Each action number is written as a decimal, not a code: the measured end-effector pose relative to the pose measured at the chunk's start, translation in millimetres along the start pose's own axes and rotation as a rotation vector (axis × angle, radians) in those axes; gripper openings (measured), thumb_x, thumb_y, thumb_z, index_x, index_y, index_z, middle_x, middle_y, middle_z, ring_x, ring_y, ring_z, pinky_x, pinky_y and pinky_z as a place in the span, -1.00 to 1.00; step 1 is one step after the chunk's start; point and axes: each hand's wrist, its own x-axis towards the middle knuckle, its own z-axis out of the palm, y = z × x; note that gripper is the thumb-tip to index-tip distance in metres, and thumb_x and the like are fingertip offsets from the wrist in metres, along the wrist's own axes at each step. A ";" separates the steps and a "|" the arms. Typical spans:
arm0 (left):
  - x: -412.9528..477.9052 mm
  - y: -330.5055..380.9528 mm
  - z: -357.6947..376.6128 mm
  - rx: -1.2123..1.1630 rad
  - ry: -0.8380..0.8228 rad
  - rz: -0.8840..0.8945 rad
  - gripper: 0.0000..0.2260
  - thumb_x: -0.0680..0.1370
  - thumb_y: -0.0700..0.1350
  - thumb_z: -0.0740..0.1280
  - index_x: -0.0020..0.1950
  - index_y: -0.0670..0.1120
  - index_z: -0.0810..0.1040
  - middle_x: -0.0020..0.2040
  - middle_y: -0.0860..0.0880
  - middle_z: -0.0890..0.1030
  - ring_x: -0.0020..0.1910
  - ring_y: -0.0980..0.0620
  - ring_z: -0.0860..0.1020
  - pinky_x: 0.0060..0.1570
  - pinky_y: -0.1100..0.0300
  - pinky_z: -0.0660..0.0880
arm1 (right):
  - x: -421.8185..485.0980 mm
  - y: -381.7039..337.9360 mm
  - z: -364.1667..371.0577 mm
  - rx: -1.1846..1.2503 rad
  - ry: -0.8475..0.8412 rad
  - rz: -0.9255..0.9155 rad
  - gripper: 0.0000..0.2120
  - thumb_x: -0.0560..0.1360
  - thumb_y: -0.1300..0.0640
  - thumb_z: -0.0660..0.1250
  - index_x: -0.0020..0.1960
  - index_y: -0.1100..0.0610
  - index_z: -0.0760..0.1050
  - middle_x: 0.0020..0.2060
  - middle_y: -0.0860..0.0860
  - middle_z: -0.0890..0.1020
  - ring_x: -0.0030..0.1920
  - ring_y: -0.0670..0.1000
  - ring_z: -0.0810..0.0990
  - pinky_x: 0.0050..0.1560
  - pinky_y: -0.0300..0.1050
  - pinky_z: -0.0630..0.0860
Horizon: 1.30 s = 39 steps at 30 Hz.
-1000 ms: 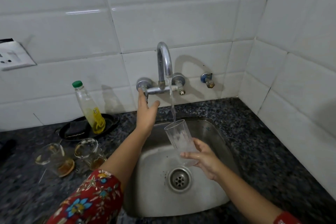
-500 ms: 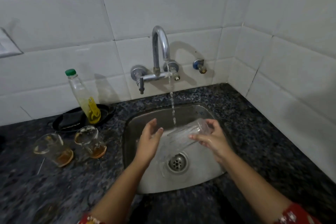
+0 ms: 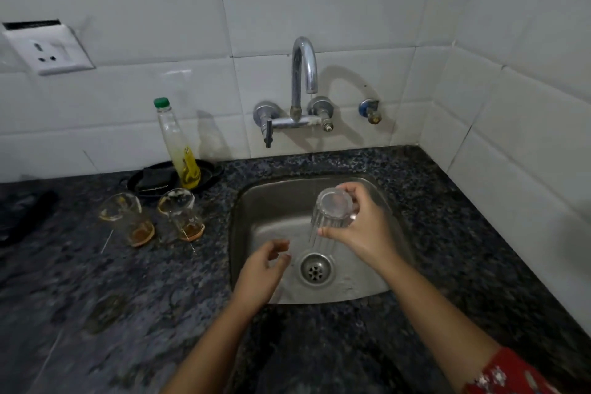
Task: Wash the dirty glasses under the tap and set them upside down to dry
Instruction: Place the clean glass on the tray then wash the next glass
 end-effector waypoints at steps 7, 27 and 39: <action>-12.3 17.0 -22.4 -0.404 0.113 -0.116 -0.82 0.61 -0.20 0.29 0.18 -0.09 0.58 0.10 -0.01 0.65 0.06 0.09 0.60 0.00 0.34 0.49 | -8.8 19.9 28.7 0.573 0.191 0.426 -0.40 0.24 0.23 0.59 0.18 0.09 0.38 0.12 0.03 0.54 0.14 0.08 0.56 -0.01 0.04 0.57; -49.1 -95.1 -387.5 -0.791 0.650 -0.163 -0.80 0.65 -0.13 0.17 0.17 -0.01 0.56 0.05 0.05 0.67 0.05 0.05 0.63 0.02 0.16 0.49 | 44.1 -227.3 357.5 1.331 -0.357 0.927 -0.71 0.44 0.07 0.45 0.06 0.19 0.47 0.12 0.28 0.53 0.08 0.28 0.57 -0.14 0.16 0.64; -64.2 -191.4 -528.6 -0.861 0.859 -0.294 -0.79 0.66 -0.10 0.17 0.21 -0.03 0.54 0.03 0.05 0.66 0.00 0.07 0.61 0.05 0.15 0.46 | 62.6 -302.1 607.2 0.760 -0.390 0.519 -0.39 0.36 0.21 0.52 0.26 0.13 0.24 0.21 0.15 0.50 0.11 0.14 0.58 -0.11 0.04 0.61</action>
